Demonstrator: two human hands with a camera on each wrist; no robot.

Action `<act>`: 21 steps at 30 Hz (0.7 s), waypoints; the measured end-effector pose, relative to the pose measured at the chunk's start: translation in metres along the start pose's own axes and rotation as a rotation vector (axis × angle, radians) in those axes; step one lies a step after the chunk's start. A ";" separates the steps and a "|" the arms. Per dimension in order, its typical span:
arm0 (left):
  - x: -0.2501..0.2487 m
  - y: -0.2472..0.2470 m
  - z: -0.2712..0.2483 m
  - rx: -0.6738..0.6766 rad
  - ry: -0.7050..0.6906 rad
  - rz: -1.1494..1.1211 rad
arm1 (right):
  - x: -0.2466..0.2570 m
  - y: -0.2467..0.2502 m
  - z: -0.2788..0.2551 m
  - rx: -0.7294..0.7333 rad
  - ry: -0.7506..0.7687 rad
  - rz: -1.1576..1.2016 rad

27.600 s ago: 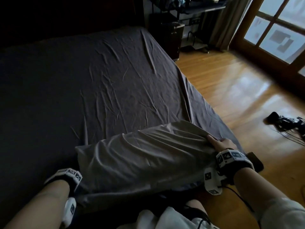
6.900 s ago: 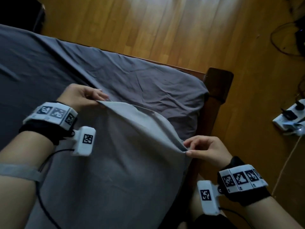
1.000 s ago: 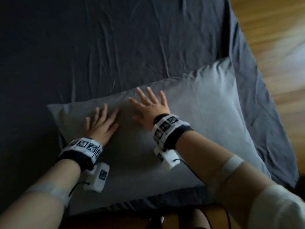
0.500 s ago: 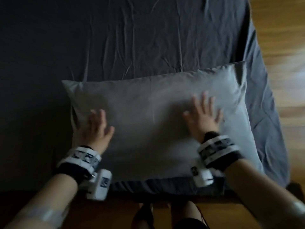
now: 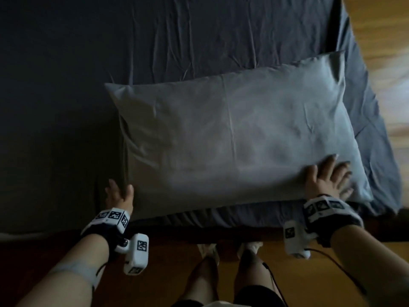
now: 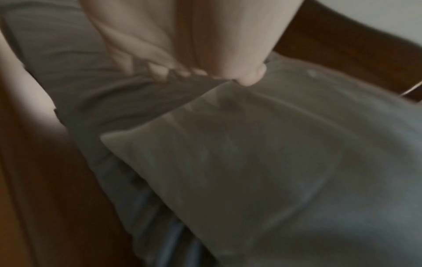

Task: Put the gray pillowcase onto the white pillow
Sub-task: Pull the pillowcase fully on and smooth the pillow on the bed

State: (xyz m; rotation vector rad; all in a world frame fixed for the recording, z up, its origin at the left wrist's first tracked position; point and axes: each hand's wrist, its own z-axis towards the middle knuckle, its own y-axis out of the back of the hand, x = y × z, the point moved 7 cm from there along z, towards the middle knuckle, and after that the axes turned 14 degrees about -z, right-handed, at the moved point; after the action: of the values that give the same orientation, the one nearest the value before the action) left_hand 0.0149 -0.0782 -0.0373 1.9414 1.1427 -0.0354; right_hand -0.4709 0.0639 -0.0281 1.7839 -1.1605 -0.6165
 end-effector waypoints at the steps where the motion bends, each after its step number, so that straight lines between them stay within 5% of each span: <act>1: 0.003 -0.004 -0.002 0.048 0.034 -0.021 | 0.015 -0.001 -0.011 0.007 0.071 -0.008; 5: 0.030 -0.015 0.011 0.118 0.224 -0.030 | 0.085 -0.026 -0.067 0.046 0.484 -0.166; 7: 0.044 -0.023 0.015 0.169 0.239 -0.121 | 0.103 -0.041 -0.085 0.079 0.570 -0.209; 11: 0.064 -0.025 0.021 0.172 0.224 -0.340 | 0.114 -0.054 -0.095 0.096 0.558 -0.214; 15: 0.087 -0.003 0.032 0.036 0.189 -0.669 | 0.119 -0.054 -0.090 0.092 0.534 -0.223; 21: 0.147 -0.029 0.022 0.200 0.481 -0.714 | 0.124 -0.062 -0.085 0.088 0.506 -0.295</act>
State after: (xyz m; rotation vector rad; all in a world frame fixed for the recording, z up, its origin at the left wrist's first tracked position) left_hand 0.0874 0.0163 -0.1311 1.6477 2.1820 -0.0685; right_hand -0.3224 -0.0022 -0.0345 2.0488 -0.5934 -0.2517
